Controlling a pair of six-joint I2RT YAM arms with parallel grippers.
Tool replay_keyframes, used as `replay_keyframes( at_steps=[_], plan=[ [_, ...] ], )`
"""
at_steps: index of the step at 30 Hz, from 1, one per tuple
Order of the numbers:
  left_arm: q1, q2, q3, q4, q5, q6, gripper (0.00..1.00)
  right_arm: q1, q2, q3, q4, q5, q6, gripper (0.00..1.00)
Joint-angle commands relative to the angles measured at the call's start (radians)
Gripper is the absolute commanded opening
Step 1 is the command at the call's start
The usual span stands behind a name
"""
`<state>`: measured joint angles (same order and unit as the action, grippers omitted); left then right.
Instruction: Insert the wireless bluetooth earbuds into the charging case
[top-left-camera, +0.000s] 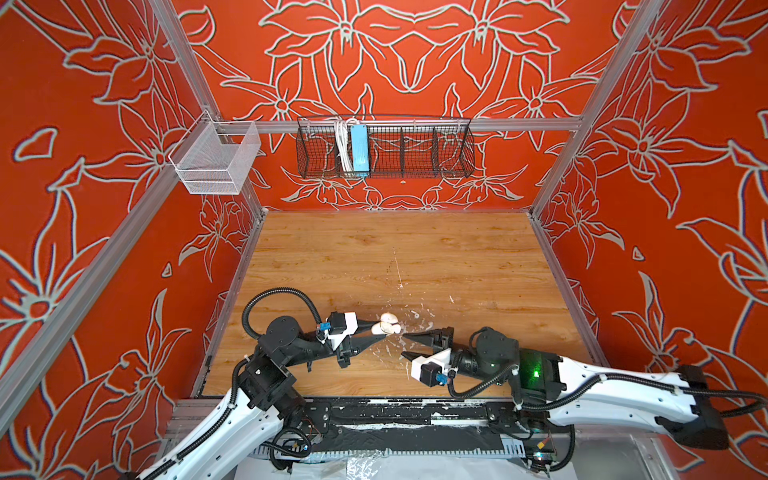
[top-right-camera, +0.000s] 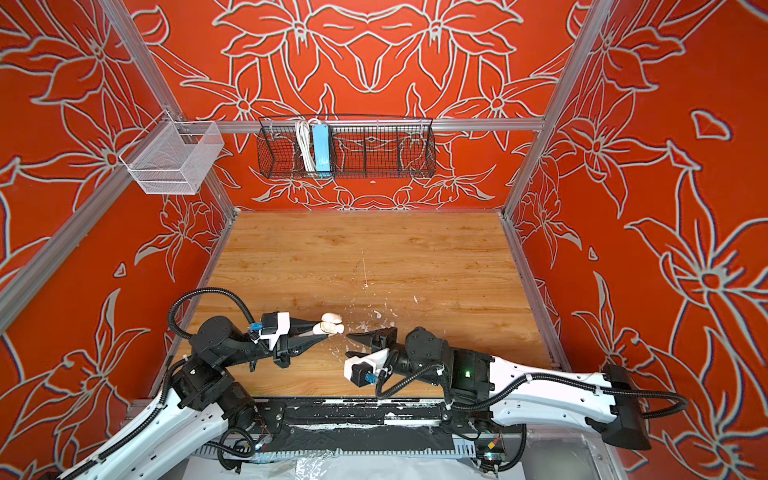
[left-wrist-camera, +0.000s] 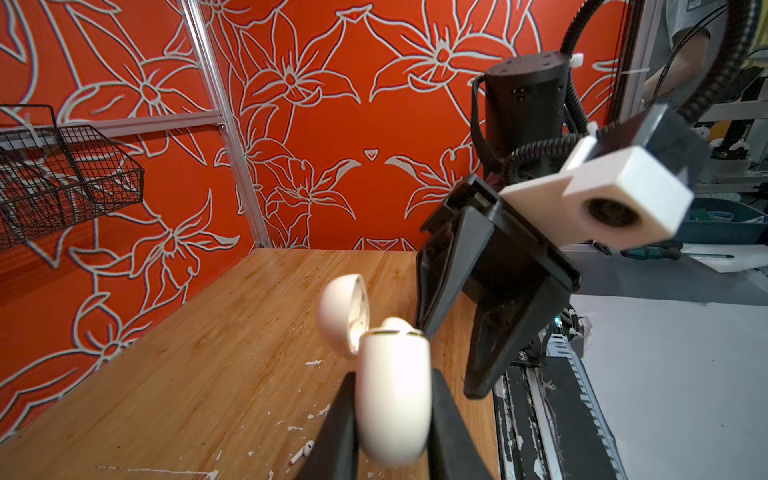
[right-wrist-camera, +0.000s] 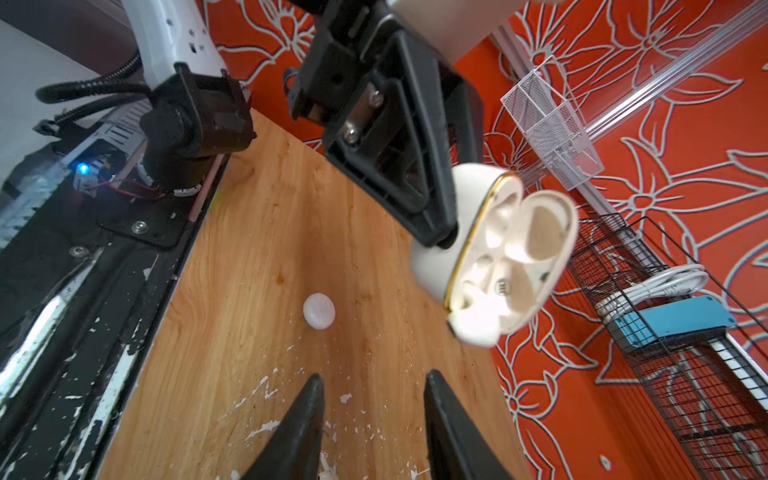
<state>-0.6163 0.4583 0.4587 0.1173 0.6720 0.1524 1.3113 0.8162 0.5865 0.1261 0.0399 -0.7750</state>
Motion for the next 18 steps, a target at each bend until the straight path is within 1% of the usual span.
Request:
replay_keyframes(
  at_steps=[1, 4, 8, 11, 18],
  plan=[
    [-0.003, -0.011, 0.026, -0.034, 0.005, -0.019, 0.0, -0.001, -0.041, -0.014, 0.106, -0.015, -0.154, 0.47],
    [-0.003, -0.014, 0.019, -0.039, 0.003, -0.019, 0.0, -0.001, -0.069, -0.014, 0.11, -0.006, -0.156, 0.49],
    [-0.003, -0.003, 0.019, -0.035, 0.03, -0.019, 0.0, -0.001, -0.073, -0.01, 0.114, -0.009, -0.161, 0.48],
    [-0.003, 0.016, 0.027, -0.026, 0.065, -0.02, 0.0, -0.001, -0.054, 0.0, 0.108, -0.027, -0.16, 0.44],
    [-0.004, 0.037, 0.035, -0.03, 0.071, -0.013, 0.0, -0.001, -0.025, 0.019, 0.105, -0.029, -0.176, 0.36]
  ],
)
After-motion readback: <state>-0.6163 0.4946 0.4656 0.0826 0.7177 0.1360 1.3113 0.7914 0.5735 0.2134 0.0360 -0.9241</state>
